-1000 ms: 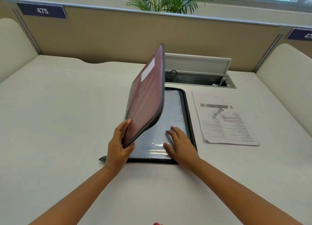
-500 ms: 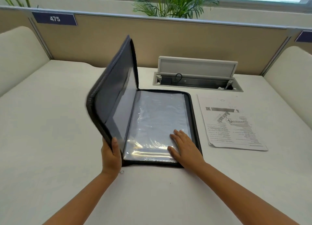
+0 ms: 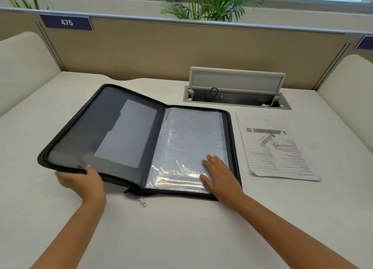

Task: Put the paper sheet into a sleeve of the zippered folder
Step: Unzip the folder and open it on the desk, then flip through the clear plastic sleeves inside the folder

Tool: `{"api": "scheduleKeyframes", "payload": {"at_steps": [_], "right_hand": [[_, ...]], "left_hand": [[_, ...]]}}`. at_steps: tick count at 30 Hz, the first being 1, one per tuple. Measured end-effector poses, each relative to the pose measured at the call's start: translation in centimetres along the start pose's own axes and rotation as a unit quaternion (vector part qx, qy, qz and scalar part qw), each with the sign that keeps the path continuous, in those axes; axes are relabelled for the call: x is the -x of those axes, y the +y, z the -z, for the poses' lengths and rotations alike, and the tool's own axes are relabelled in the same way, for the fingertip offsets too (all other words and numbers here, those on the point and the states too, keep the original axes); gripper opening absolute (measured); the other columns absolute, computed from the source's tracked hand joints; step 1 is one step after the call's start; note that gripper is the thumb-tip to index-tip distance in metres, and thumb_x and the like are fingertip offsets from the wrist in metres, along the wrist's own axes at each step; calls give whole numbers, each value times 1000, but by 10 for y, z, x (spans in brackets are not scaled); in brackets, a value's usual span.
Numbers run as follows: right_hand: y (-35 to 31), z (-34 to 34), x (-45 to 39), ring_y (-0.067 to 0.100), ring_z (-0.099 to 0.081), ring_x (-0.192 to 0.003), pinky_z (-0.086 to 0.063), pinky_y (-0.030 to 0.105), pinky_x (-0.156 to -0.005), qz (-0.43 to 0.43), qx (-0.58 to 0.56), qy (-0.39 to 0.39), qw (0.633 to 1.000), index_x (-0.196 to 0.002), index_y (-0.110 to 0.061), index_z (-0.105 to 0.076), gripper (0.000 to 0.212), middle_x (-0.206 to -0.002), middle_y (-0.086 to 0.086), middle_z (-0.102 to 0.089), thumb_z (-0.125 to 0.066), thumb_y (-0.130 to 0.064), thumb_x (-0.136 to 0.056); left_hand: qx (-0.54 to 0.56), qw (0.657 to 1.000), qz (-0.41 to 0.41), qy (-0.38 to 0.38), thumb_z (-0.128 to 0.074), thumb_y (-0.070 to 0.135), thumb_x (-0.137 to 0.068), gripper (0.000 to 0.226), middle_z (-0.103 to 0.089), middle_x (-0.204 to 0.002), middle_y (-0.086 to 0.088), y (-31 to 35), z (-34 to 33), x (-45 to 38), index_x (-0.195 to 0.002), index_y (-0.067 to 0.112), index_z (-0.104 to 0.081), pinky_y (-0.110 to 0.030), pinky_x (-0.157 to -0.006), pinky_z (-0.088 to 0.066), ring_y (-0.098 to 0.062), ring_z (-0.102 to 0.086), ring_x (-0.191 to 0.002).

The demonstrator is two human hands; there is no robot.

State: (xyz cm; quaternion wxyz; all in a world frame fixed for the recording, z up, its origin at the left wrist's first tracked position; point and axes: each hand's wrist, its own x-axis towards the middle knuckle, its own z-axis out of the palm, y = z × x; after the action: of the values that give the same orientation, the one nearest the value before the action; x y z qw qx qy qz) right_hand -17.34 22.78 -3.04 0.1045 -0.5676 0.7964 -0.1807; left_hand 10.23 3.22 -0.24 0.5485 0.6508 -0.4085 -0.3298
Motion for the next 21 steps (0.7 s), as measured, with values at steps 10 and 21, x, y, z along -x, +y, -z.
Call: {"api": "scheduleKeyframes", "payload": {"at_steps": [10, 21], "right_hand": [[2, -2, 1, 14, -7, -145, -6, 25, -114, 6, 2, 3, 1000, -144, -23, -27, 70, -156, -3, -19, -20, -60, -86], [0, -2, 1, 13, -7, -145, -4, 23, -113, 6, 6, 11, 1000, -144, -23, -28, 59, -156, -3, -18, -32, -53, -94]], "left_hand": [[-55, 987, -138, 64, -34, 2, -88, 65, 3, -154, -22, 20, -10, -20, -145, 2, -2, -13, -110, -2, -36, 0, -143], [-200, 902, -321, -206, -45, 2, -89, 64, -8, -156, -8, 32, -50, 32, -145, 6, -14, -44, -116, -17, -24, 3, -144]]}}
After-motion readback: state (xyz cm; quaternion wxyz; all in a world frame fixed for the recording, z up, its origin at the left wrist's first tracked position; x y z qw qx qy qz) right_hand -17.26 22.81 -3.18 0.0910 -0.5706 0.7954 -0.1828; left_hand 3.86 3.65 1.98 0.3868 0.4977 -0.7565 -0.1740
